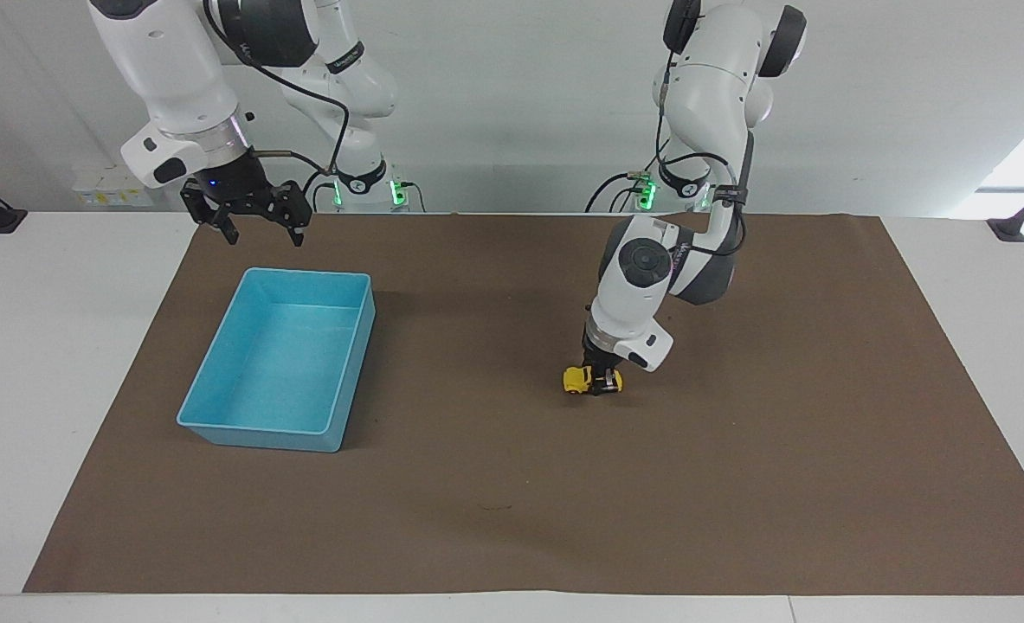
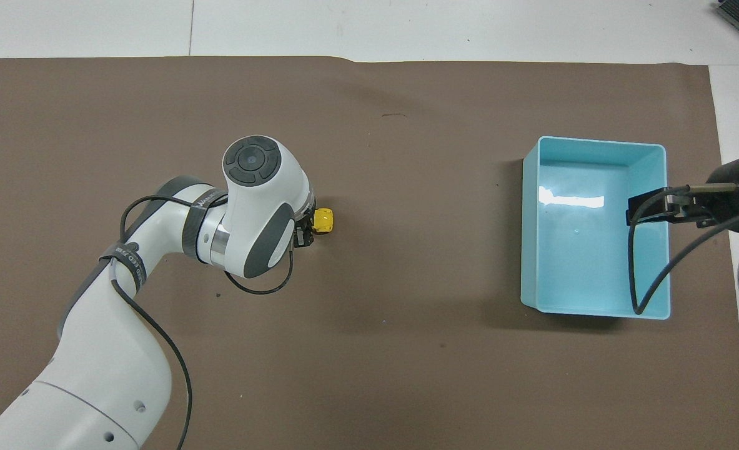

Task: Wind up and store yellow beetle car

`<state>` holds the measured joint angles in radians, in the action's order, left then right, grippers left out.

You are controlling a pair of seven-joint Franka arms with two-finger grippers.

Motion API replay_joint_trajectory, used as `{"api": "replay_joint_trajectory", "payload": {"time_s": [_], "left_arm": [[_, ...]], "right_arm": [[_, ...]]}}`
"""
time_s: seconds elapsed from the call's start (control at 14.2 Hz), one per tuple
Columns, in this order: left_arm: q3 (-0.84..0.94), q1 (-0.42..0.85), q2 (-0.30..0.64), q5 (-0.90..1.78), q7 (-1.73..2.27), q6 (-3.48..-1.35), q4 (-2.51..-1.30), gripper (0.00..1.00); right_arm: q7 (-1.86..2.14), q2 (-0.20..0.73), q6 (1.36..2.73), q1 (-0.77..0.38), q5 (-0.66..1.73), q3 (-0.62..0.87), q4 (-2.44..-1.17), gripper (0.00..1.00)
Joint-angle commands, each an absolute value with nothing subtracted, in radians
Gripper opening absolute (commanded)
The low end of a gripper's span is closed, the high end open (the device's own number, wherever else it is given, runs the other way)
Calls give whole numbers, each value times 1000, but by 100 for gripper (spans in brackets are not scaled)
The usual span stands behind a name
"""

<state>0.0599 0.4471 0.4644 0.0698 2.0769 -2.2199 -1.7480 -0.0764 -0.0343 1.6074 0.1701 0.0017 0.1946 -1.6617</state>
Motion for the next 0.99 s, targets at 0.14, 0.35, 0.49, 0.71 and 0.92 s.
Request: {"api": "replay_joint_trajectory", "payload": {"time_s": [0.14,0.35,0.49,0.71,0.92], "left_arm": [[52,390,431,78,1964,-2272,-1879,13],[52,361,431,77,1939,-2272,-1885,15],[49,344,431,77,1934,-2272,-1885,16],[46,339,431,75,1933,-2270,-1885,18],[46,337,431,75,1931,-2258,-1882,23]], "right_arm": [[-87,-43,1601,183,26,201,-1661,100],[-87,-43,1601,184,26,201,-1661,100],[-87,-43,1601,183,25,201,-1661,100],[-87,-43,1601,184,26,201,-1661,100],[-87,-43,1601,183,26,201,-1661,100]]}}
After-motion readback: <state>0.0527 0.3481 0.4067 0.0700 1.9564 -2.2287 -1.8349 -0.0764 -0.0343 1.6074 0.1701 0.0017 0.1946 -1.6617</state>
